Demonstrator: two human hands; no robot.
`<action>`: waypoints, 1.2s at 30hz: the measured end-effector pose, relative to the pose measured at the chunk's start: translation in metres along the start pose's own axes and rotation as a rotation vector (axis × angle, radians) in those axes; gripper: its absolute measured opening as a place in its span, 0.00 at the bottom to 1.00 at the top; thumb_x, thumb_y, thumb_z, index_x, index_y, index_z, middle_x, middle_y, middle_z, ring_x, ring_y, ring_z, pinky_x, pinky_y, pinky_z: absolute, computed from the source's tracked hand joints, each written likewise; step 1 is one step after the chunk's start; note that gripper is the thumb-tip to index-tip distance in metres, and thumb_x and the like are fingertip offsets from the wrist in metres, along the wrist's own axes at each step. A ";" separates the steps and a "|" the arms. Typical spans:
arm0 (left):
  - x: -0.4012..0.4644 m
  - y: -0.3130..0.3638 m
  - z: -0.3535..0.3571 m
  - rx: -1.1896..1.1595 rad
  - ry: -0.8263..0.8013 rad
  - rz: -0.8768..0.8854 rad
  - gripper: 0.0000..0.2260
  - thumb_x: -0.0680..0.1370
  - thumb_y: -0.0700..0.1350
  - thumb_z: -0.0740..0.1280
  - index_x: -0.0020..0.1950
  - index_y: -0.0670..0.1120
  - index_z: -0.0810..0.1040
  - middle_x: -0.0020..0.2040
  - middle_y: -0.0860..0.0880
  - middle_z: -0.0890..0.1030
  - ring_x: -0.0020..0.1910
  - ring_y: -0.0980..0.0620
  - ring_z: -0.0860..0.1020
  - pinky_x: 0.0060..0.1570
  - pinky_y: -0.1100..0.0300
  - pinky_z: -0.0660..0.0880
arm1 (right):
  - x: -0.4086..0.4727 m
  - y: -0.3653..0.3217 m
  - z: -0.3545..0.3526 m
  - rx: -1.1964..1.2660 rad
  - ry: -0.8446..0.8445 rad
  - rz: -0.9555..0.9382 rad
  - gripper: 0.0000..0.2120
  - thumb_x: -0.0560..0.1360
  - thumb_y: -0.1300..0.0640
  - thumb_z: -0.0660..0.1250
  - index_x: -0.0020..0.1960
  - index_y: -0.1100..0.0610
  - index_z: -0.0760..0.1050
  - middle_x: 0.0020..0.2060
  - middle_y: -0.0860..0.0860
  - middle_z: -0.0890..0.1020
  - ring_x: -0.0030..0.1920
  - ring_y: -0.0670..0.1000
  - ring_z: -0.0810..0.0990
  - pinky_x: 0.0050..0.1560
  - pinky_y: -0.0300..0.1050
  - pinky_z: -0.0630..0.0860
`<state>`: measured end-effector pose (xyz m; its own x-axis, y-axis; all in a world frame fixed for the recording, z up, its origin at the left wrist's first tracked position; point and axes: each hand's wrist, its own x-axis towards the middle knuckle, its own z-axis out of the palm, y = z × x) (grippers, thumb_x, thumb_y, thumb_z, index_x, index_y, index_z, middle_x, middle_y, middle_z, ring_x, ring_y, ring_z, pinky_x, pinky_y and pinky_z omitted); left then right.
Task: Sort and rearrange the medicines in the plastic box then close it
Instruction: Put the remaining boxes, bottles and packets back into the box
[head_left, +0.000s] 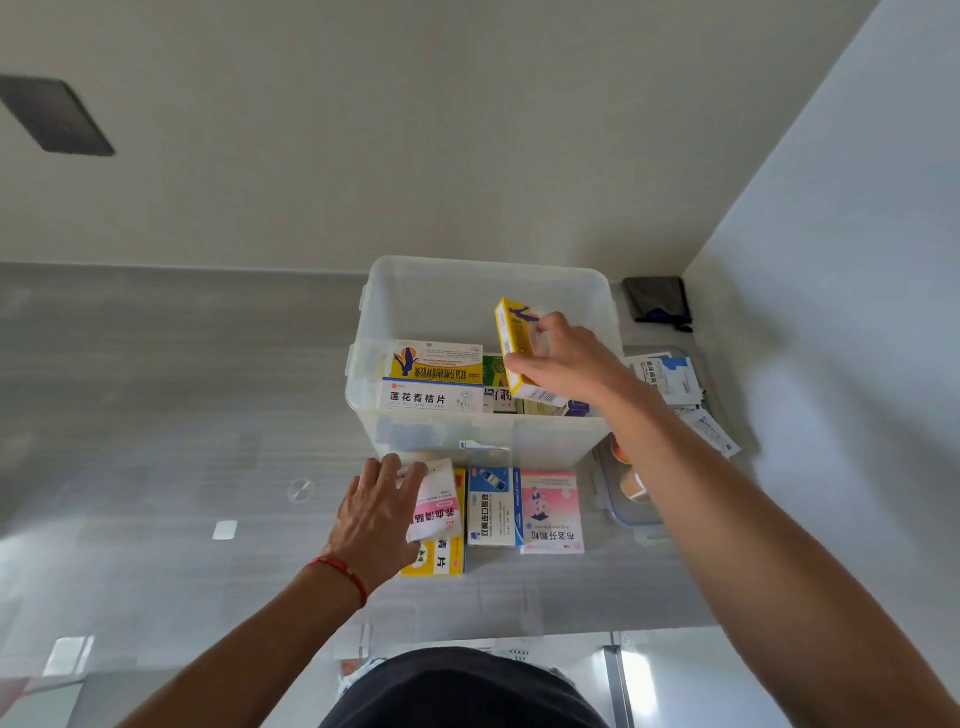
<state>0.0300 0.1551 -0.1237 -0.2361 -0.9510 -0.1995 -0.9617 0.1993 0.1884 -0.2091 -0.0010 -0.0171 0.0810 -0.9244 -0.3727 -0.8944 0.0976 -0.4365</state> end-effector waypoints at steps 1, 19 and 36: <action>0.000 -0.002 -0.001 0.004 0.011 -0.003 0.39 0.59 0.52 0.82 0.68 0.46 0.74 0.60 0.43 0.74 0.54 0.43 0.73 0.52 0.50 0.77 | 0.010 0.000 0.008 -0.027 -0.003 0.028 0.35 0.73 0.38 0.70 0.73 0.54 0.64 0.61 0.54 0.77 0.53 0.54 0.79 0.43 0.46 0.73; -0.012 0.034 -0.136 -0.776 0.141 0.018 0.37 0.63 0.72 0.73 0.67 0.60 0.67 0.51 0.54 0.78 0.48 0.55 0.81 0.47 0.60 0.81 | 0.001 0.029 -0.005 -0.115 0.218 -0.201 0.10 0.79 0.60 0.62 0.52 0.62 0.81 0.50 0.55 0.85 0.48 0.54 0.82 0.45 0.49 0.80; 0.157 0.073 -0.131 -0.753 0.122 -0.407 0.37 0.71 0.64 0.70 0.73 0.49 0.61 0.59 0.46 0.76 0.60 0.42 0.75 0.59 0.49 0.74 | 0.012 0.030 0.015 -0.404 0.167 -0.138 0.07 0.80 0.57 0.68 0.55 0.59 0.79 0.33 0.48 0.73 0.38 0.52 0.78 0.39 0.47 0.74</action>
<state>-0.0589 -0.0106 -0.0158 0.1646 -0.9416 -0.2937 -0.6096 -0.3312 0.7202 -0.2289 -0.0034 -0.0468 0.1690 -0.9687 -0.1817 -0.9827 -0.1516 -0.1060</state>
